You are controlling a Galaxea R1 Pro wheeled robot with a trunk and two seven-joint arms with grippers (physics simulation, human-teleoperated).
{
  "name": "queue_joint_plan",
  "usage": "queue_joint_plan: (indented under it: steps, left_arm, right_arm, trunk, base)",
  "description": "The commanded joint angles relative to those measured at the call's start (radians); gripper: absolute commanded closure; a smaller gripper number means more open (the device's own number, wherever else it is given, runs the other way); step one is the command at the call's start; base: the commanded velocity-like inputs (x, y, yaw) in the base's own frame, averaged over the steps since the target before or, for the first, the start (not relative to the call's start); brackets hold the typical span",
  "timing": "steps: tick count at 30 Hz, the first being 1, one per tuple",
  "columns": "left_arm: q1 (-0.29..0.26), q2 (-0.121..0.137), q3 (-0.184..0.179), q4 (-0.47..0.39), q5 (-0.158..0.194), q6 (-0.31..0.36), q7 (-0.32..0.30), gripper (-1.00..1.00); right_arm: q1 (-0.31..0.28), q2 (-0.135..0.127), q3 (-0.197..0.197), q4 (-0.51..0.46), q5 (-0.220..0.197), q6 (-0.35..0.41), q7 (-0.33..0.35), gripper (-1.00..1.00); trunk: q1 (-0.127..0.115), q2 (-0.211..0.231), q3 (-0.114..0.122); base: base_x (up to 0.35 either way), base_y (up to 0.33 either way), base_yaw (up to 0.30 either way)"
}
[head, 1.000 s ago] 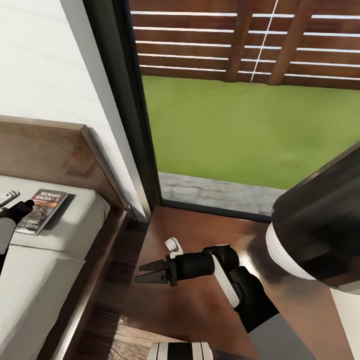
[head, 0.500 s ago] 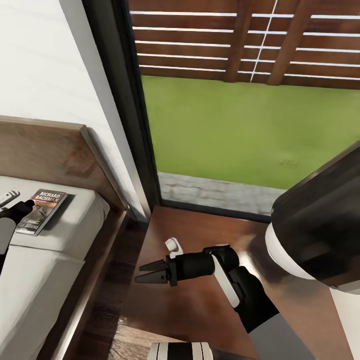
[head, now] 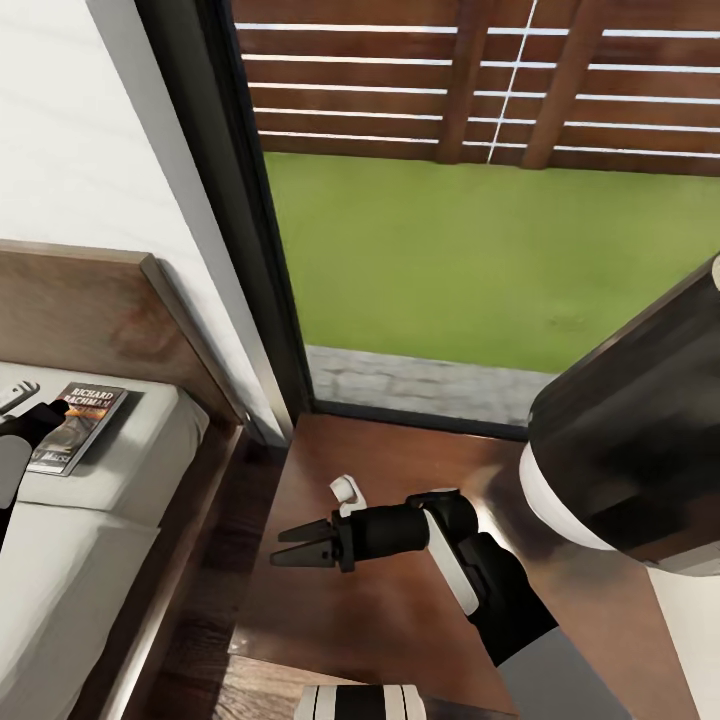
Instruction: In the bedroom, move the book from the bed onto either nightstand, and place the two sandals side by side next to the bed.
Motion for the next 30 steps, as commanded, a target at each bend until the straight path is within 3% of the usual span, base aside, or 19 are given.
queue_joint_plan:
  steps: [1,20,30]
  left_arm:
    - [0.0,0.0,0.0,-0.002,0.014,0.004,0.006,-1.0]
    - [0.0,0.0,0.0,-0.002,0.014,0.004,0.007,-1.0]
    - [0.0,0.0,0.0,-0.002,0.014,0.004,0.007,-1.0]
  right_arm:
    - [-0.001,0.0,0.001,0.0,-0.004,0.006,0.0,-1.0]
    - [-0.001,0.0,0.0,0.0,-0.004,0.006,0.0,-1.0]
    - [-0.001,0.0,0.0,0.0,-0.004,0.006,0.0,-1.0]
  trunk:
    - [0.0,0.0,-0.001]
    - [0.0,0.0,0.0]
    - [0.0,0.0,0.004]
  base:
    - [0.0,0.0,-0.002]
    - [0.0,0.0,-0.024]
    - [0.0,0.0,-0.135]
